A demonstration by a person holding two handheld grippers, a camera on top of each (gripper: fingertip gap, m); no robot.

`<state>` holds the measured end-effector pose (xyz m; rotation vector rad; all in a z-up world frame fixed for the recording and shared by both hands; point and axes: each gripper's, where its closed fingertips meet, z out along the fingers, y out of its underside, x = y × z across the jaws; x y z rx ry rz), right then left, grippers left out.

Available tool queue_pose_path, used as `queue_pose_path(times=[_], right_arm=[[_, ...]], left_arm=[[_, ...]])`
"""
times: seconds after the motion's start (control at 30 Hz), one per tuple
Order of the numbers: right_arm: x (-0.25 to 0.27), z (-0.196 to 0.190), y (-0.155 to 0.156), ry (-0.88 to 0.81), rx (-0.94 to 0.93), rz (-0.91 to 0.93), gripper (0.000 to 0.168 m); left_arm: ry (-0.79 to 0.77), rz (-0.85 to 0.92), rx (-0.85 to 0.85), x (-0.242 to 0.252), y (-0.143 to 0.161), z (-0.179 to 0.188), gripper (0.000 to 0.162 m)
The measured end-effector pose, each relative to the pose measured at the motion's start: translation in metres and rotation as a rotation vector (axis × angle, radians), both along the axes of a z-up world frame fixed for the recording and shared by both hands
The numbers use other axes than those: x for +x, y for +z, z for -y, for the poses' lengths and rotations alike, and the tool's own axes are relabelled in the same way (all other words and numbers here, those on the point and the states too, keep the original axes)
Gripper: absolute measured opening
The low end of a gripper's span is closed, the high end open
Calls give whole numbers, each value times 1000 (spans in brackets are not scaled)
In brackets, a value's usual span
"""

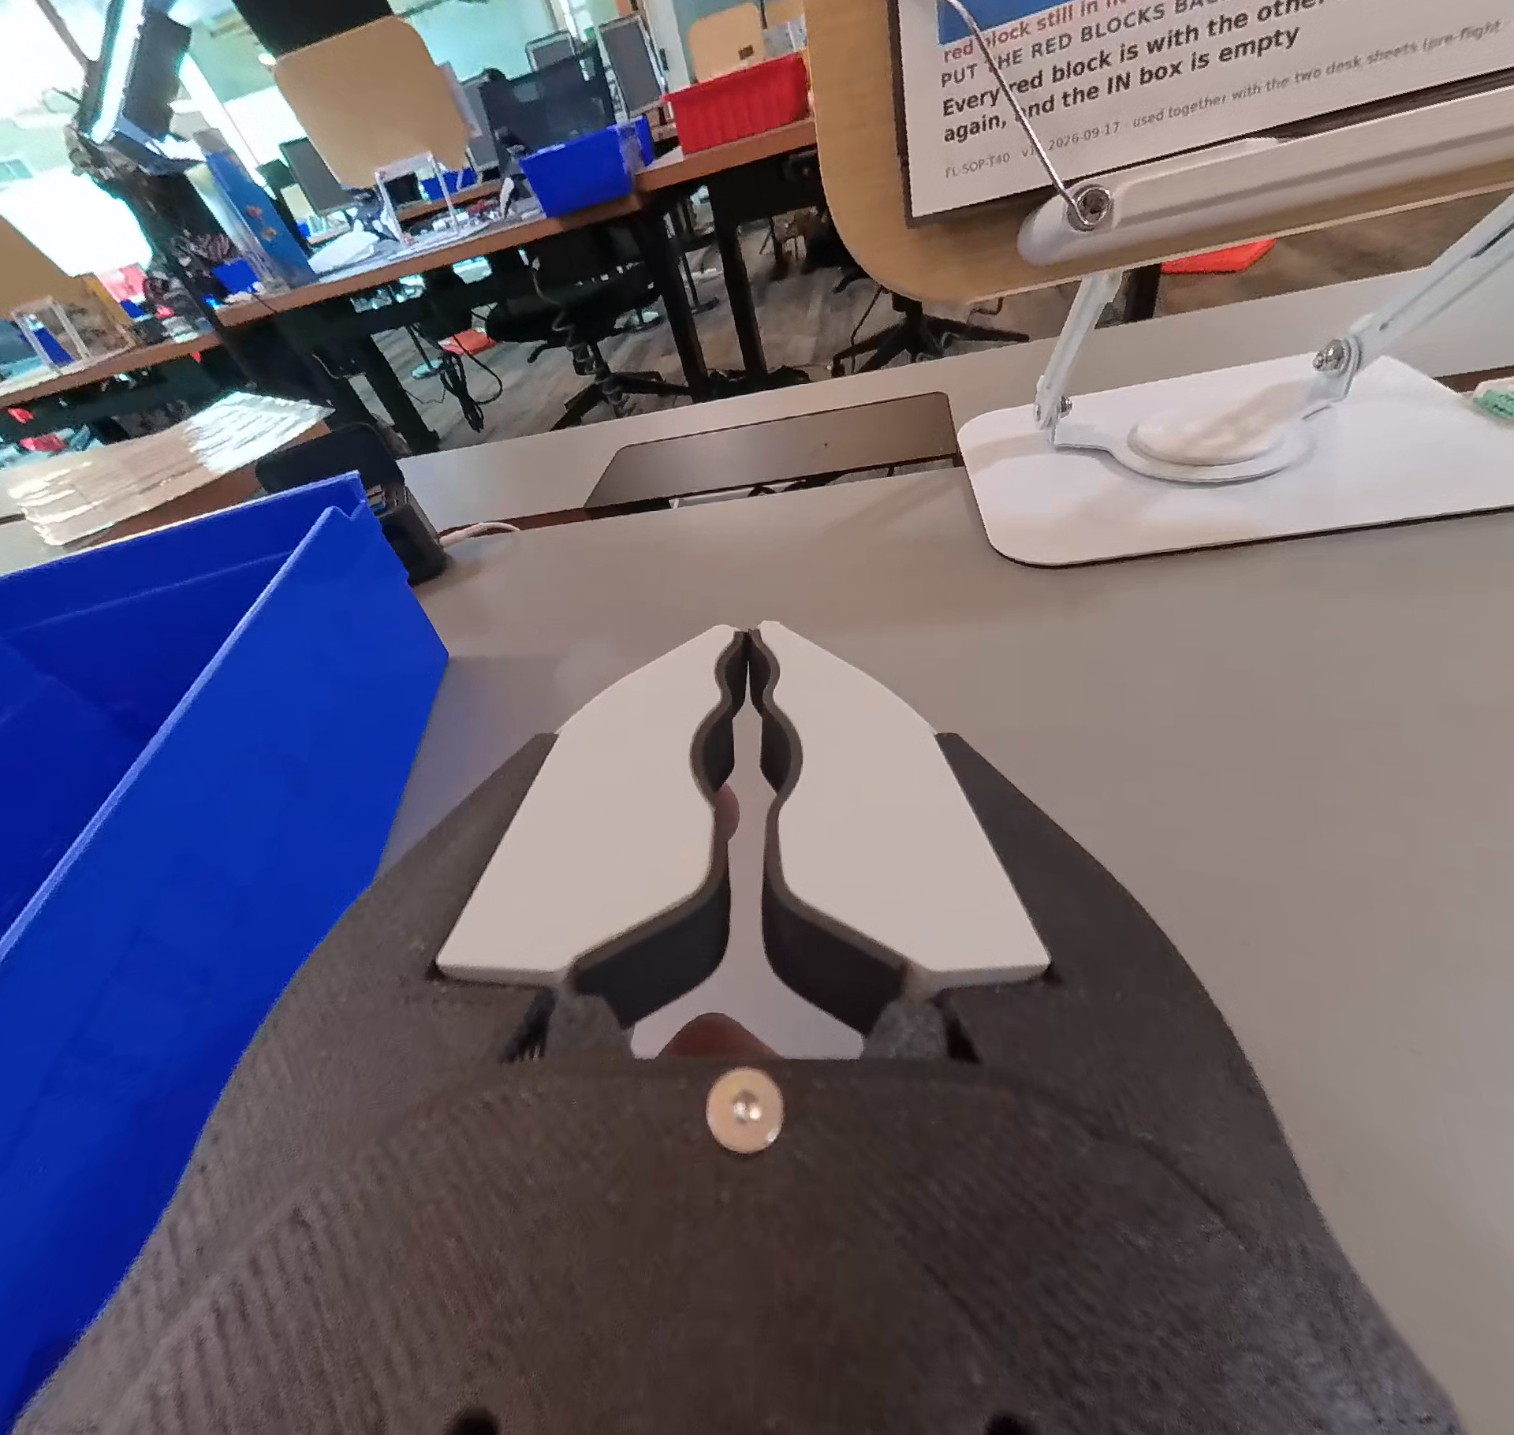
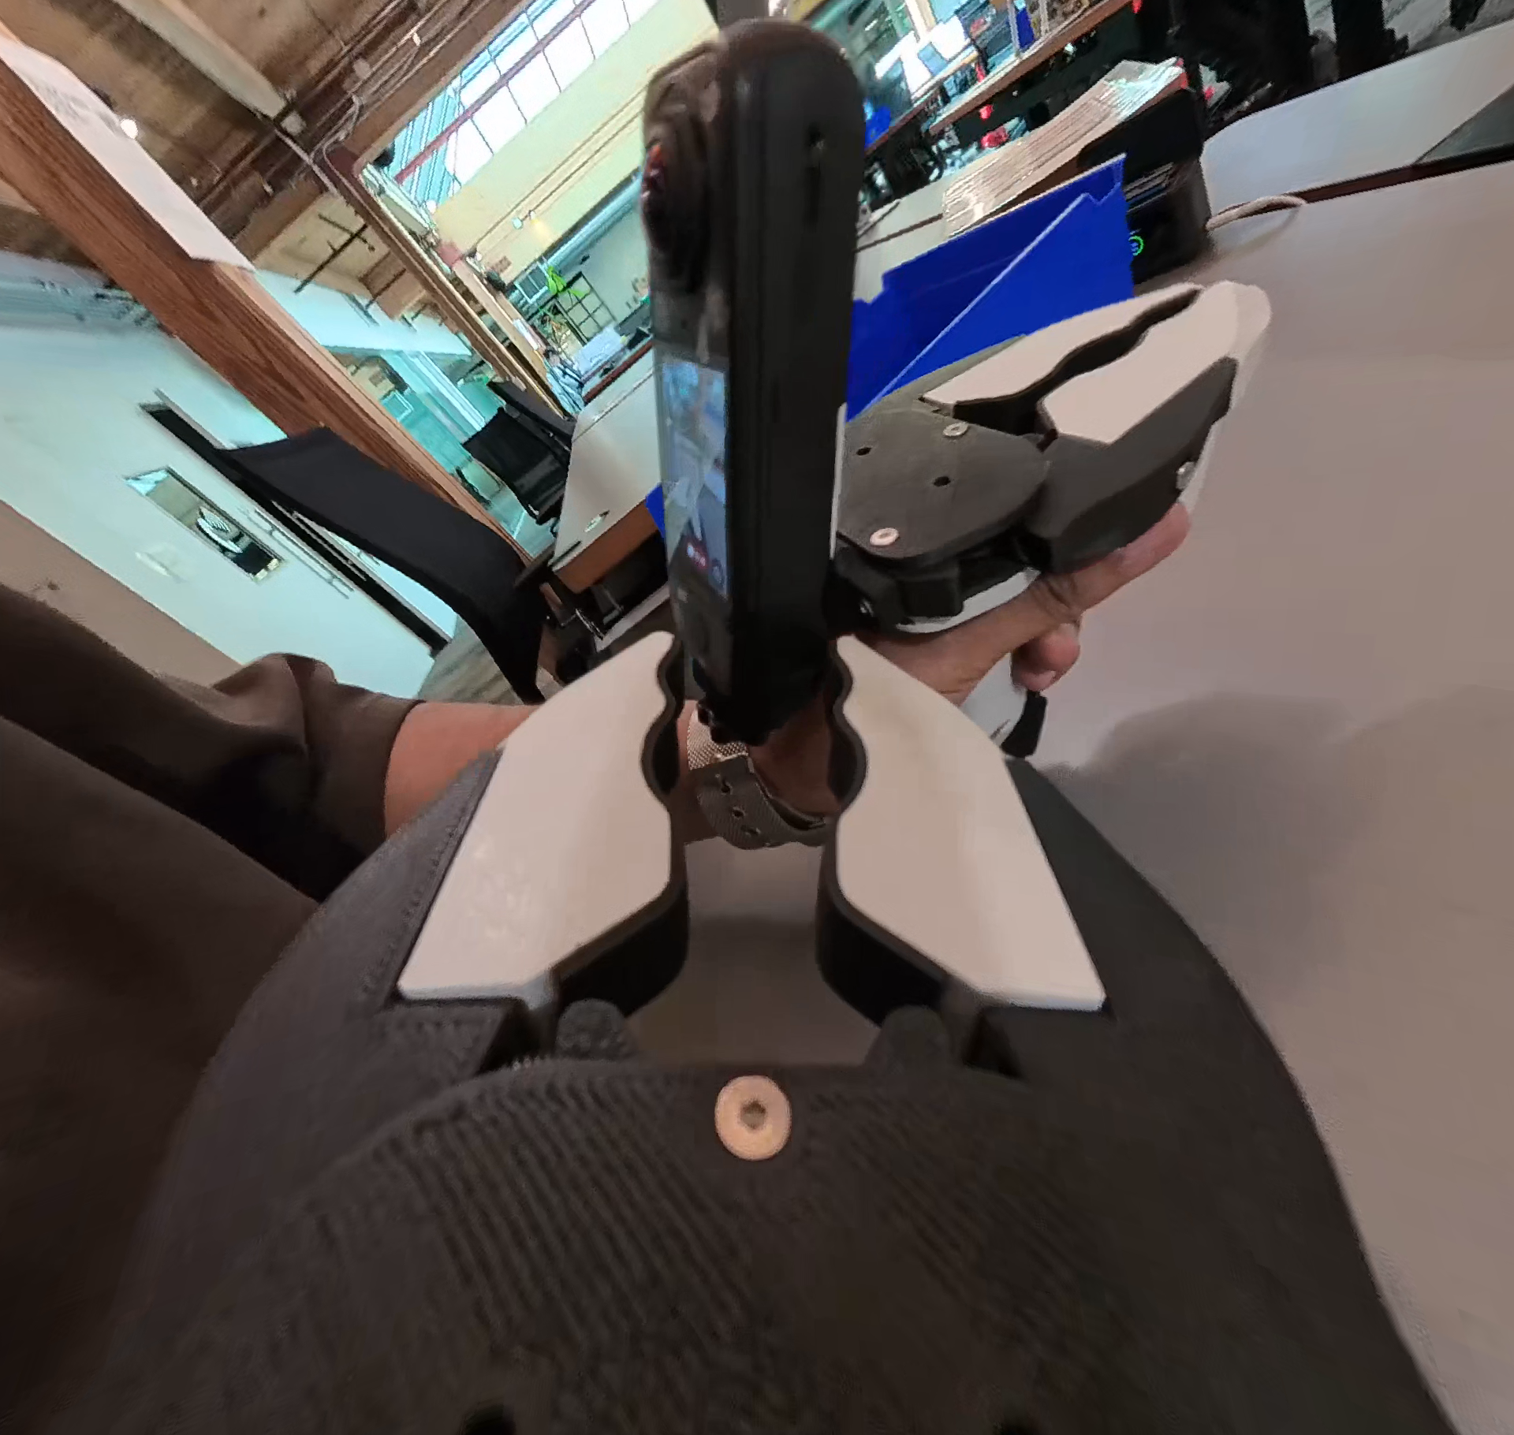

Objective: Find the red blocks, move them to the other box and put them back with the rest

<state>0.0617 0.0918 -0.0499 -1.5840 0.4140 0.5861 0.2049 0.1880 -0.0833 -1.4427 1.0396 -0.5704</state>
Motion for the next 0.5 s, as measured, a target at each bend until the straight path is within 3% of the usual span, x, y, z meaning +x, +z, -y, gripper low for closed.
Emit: queue_pose_path(times=[0.17, 0.5], right_arm=[[4, -1, -4, -25, 1, -99, 30], [4, 0, -7, -38, -34, -18, 31]], left_arm=[[4, -13, 12, 1, -4, 0, 1], [16, -35, 35, 1, -7, -1, 1]])
